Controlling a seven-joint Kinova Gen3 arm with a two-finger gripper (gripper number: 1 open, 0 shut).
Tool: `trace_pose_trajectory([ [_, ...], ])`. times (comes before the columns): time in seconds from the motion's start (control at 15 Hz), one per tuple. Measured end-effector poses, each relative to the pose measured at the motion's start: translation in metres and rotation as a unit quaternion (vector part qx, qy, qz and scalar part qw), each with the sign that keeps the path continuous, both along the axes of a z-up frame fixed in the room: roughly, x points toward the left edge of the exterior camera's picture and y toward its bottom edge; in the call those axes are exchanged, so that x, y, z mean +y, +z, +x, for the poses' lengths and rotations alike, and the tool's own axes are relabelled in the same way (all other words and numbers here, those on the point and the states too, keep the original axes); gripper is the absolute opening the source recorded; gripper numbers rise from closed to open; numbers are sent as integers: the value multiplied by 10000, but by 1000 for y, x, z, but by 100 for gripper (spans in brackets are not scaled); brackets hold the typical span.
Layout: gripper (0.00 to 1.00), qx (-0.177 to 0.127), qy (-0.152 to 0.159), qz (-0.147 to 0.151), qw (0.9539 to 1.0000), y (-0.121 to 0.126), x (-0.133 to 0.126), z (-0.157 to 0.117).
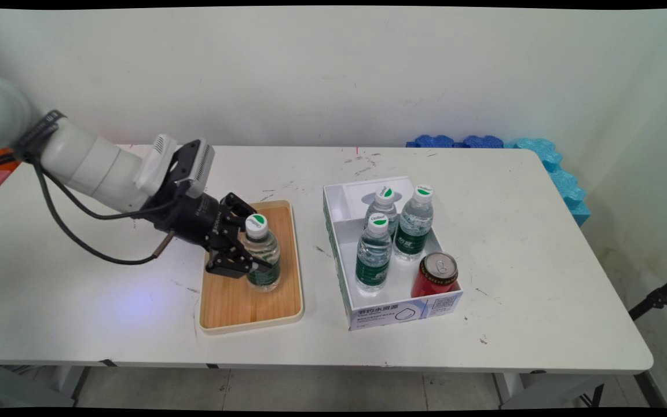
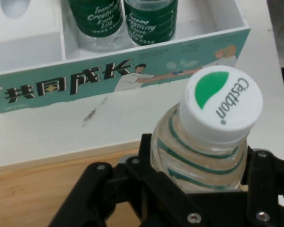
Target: Place the picked object on the tray
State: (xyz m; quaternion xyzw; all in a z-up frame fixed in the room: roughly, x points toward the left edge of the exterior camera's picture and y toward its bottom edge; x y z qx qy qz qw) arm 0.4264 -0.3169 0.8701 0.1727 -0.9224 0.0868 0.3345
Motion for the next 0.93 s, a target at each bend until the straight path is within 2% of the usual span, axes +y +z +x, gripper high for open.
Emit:
trace_pose_trajectory([
  [0.67,0,112,137,1,9998,-24,-6,-7],
  [0.73,100,112,145,3,9998,-25,-6,-7],
  [0.93,100,111,152,13,9998,-28,-5,-6],
])
